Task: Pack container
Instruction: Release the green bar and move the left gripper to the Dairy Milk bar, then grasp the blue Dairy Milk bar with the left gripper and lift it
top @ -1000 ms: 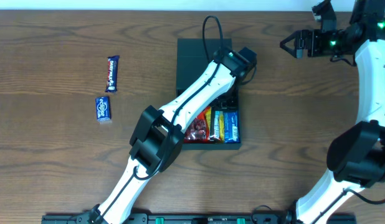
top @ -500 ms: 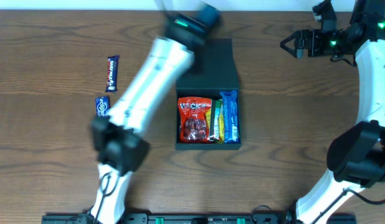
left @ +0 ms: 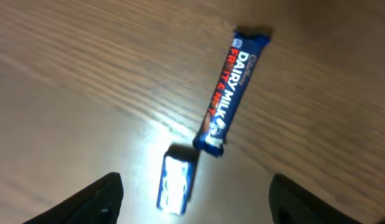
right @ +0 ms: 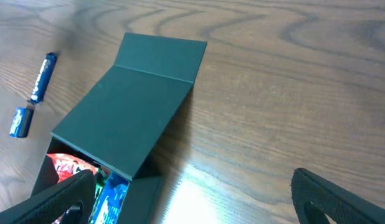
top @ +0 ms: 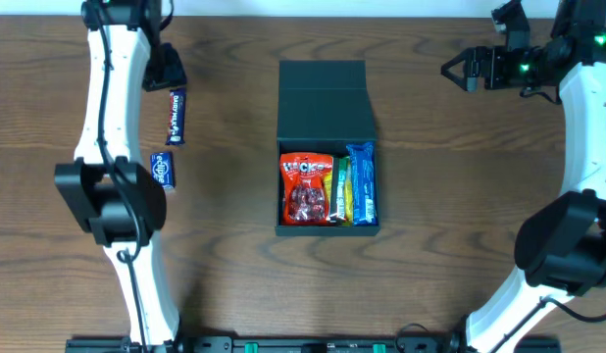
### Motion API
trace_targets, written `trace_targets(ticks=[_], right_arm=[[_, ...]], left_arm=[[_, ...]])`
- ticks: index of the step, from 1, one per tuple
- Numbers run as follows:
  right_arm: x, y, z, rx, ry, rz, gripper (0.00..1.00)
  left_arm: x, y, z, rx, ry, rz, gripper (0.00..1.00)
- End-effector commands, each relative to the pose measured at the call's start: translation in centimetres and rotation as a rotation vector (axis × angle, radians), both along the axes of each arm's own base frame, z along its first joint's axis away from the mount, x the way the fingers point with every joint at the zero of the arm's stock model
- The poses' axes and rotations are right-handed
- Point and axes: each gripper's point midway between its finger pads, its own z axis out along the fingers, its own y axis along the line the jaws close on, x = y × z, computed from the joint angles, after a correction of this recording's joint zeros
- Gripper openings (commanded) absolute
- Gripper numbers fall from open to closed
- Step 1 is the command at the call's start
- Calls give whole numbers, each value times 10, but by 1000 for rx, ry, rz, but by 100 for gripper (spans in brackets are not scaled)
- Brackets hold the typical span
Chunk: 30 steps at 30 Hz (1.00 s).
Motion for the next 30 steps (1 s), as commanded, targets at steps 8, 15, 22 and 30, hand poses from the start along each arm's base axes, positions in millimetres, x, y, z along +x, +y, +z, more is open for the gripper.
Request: trace_targets(ticks=[8,15,22,30], right_arm=[[1,17,12,16,-23,31,99],[1,18,12,16,-23,33,99],[1,18,12,16,-23,33,99],[2,18,12,15,-30,33,99]], left_arm=[[6,-6,-91,-81,177,-169,72],[5,-6,-131,-90,241,-166,68],[7,-8,-149,-100,253,-167,62],[13,-7,-151,-96,229,-166,61]])
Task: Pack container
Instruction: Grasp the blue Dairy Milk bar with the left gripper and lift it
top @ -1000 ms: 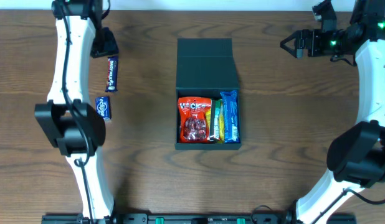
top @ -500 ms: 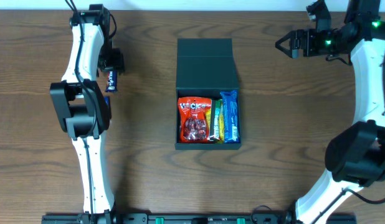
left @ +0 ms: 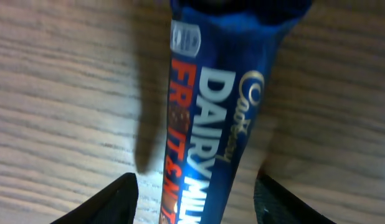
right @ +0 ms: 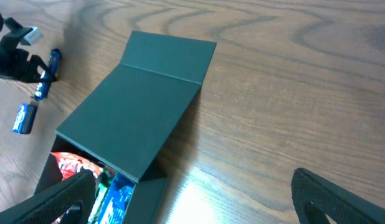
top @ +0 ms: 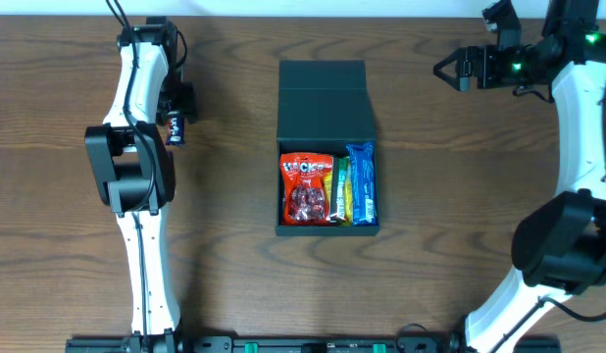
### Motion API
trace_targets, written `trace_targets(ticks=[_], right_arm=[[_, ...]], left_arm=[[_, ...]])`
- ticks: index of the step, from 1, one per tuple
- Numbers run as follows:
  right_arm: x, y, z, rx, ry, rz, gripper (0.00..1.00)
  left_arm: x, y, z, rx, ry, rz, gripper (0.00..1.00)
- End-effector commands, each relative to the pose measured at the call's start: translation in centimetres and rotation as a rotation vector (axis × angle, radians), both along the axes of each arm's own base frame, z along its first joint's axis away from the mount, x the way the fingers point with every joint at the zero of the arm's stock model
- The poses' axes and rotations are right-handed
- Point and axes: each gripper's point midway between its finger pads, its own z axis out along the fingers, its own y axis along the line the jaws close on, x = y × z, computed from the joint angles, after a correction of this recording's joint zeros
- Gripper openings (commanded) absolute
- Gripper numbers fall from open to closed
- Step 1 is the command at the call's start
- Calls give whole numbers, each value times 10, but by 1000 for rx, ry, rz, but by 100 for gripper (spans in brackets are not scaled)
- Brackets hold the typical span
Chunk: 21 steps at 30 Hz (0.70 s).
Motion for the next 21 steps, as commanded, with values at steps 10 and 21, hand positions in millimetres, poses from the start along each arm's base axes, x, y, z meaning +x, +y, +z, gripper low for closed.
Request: trace_targets(ticks=[10,21], right_arm=[[2,5,12,15,-26,7,99],[4,5,13,13,-37,7,99]], left_arm=[[6,1,-10,-3,-17,-1,61],[10,1,-12,-3,-29,-1,60]])
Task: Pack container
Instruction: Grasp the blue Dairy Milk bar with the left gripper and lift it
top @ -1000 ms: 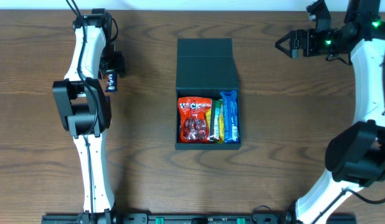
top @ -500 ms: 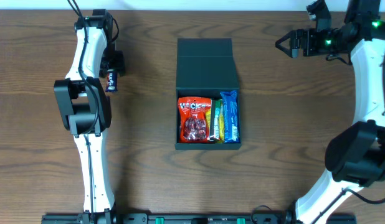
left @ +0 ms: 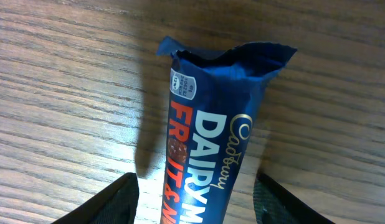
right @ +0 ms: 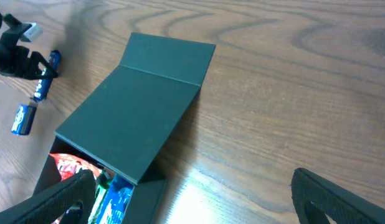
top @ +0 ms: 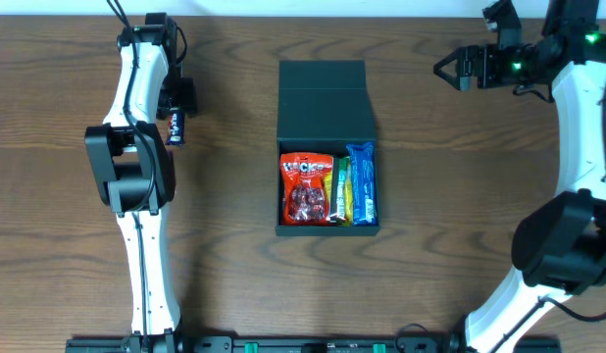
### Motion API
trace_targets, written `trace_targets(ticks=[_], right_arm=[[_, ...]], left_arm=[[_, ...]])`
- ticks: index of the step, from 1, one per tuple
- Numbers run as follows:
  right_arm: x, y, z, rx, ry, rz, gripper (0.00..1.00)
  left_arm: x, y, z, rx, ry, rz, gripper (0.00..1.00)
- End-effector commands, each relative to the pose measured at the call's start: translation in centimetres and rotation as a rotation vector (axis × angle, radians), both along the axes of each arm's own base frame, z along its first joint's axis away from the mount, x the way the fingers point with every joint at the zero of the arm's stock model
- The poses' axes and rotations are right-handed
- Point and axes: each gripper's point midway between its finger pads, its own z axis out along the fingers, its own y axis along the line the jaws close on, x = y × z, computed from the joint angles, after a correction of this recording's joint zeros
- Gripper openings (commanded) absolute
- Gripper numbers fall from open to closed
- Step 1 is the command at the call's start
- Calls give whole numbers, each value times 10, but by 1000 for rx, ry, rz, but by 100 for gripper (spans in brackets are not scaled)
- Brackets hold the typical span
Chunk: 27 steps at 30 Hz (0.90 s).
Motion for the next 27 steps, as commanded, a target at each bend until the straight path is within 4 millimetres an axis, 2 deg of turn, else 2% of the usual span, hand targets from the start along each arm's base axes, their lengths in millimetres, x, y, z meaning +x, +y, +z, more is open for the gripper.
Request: trace_targets(ticks=[1,18,27], right_arm=[[2,5,12,15,-27,7,99],[2,5,12,15,-27,7,99],[2,5,12,15,-26,7,99]], left_arm=[[-3,0,-12,-5,23,-1,61],[0,-4,-15,-31,10,-1,59],[-8,-9,-26,-59,38,7,56]])
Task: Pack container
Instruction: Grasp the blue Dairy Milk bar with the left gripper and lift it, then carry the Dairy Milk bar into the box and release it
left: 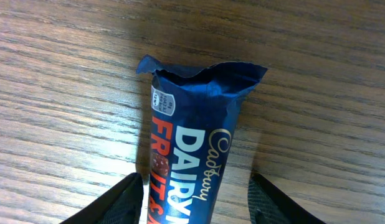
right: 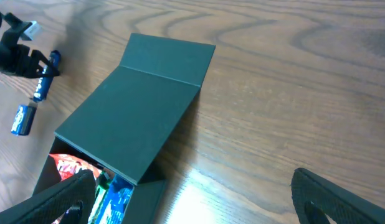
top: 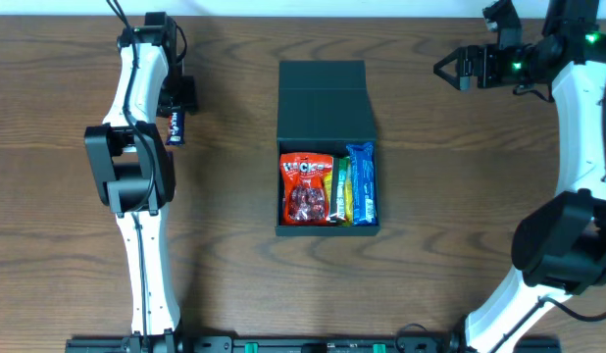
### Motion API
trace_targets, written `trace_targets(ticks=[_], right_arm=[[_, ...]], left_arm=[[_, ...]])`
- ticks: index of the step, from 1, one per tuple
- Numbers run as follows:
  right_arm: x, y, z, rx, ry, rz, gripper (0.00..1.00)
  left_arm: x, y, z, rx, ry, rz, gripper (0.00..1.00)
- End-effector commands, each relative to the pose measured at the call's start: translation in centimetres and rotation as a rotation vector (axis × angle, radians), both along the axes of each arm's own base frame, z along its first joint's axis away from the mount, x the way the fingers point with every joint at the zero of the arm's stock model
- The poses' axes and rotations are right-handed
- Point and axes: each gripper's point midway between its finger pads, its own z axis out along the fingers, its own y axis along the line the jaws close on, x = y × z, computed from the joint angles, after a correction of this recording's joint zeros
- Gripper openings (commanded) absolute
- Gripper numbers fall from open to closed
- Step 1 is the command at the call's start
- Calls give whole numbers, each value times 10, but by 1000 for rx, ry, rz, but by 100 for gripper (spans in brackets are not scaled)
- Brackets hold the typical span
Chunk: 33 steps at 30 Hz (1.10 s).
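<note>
A blue Dairy Milk bar point(left: 192, 143) lies on the wood table at the far left point(top: 173, 126). My left gripper point(left: 194, 190) is low over it, open, one finger on each side of the wrapper. The left finger is close to the bar and the right finger stands off it. The dark green box point(top: 328, 224) sits mid-table with its lid point(top: 323, 90) folded back. It holds a red bag point(top: 305, 188), a green-yellow bar and a blue packet point(top: 362, 184). My right gripper point(top: 448, 69) hangs open at the back right, holding nothing.
A small blue packet point(right: 22, 119) lies on the table near the bar. In the overhead view my left arm point(top: 136, 167) covers it. Bare wood surrounds the box on all sides.
In the left wrist view the bar's crimped end sits lower and further left, and the fingers stand slightly closer together. The right arm and the box have not changed.
My left gripper was open, high above the bar and the small blue packet. Then it was down at the bar with a finger on each side. It has stayed there, with the bar's end coming into view. The right gripper stayed open at the back right.
</note>
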Motion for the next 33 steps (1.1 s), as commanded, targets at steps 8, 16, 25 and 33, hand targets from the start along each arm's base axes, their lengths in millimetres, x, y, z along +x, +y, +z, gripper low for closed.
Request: trace_targets(ticks=[8,16,25,33], right_arm=[[2,5,12,15,-25,7,99],[2,5,12,15,-25,7,99],[2,5,12,15,-28,8,99],[6,5,15,10,-52,8,99]], left_arm=[[-13,-2,-22,-14,63,37,45],[-14,-2,-22,-15,63,69,36],[-19,-3,-17,-16,78,159,13],[-3,-7,51,-26,-35,234,6]])
